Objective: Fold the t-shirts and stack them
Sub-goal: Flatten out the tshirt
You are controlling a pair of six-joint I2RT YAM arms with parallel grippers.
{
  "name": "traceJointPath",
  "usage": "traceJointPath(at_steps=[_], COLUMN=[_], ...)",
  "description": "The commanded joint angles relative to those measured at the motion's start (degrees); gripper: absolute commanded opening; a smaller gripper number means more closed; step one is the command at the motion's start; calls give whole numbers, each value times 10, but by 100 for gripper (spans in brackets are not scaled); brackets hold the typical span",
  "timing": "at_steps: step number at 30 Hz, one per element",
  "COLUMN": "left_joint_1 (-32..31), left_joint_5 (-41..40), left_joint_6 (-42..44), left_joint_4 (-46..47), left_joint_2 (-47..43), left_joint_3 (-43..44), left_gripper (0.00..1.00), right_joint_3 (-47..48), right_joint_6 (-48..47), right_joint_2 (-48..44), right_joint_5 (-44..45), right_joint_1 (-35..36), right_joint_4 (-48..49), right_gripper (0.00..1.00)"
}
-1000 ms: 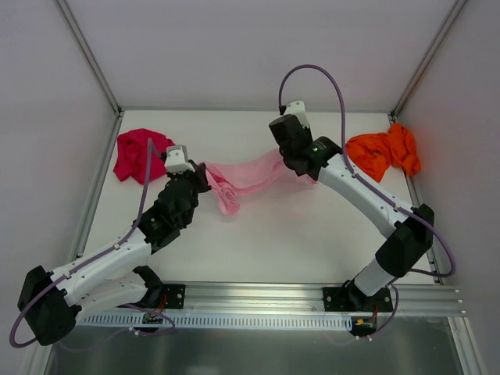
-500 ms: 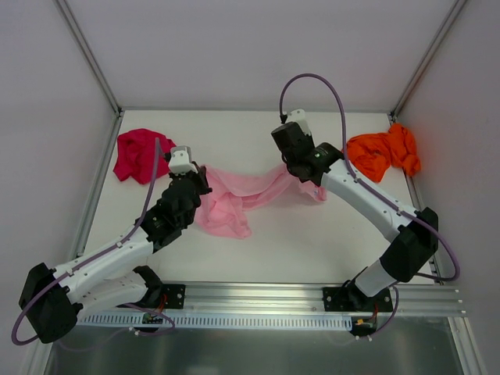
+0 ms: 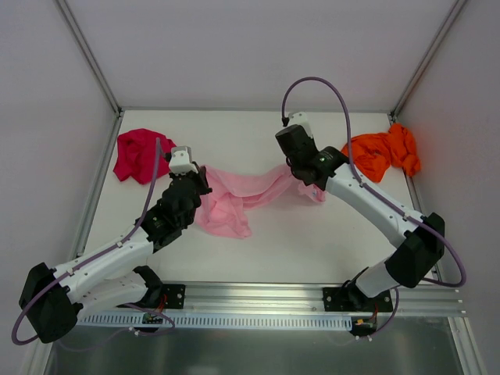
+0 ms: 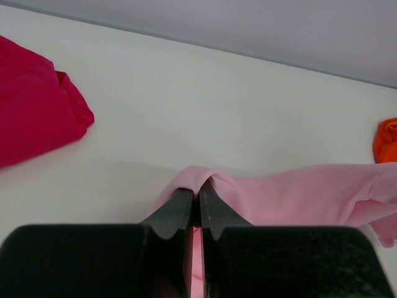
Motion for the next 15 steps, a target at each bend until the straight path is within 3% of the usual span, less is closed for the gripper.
traceJointPath(at_steps=[1,2,3,4,14,15], left_joint_1=[-5,-5,-5,-5,-5,-5], left_joint_5=[-9,-9,-9,-9,-13,-13], left_joint_6=[18,18,19,19,23,24], left_joint_4=[22,23,24,24,28,27], left_joint_2=[5,6,6,7,6,4], left_joint_3=[1,1,2,2,-1,-1], left_gripper=[0,0,0,0,0,0], right_joint_3=[5,7,4,-1,-6,-6], right_joint_6=[-10,-10,-24,-20,-20,-20], right_joint_2=[-37,-33,-34,-35,-36,-34], right_joint_5=[-12,-15,-22,-13,-2,-18], right_joint_1=[-2,-2,-2,0,-2,-3], right_joint_4=[15,9,18,19,13,7], right_gripper=[21,50,9,1,1,5])
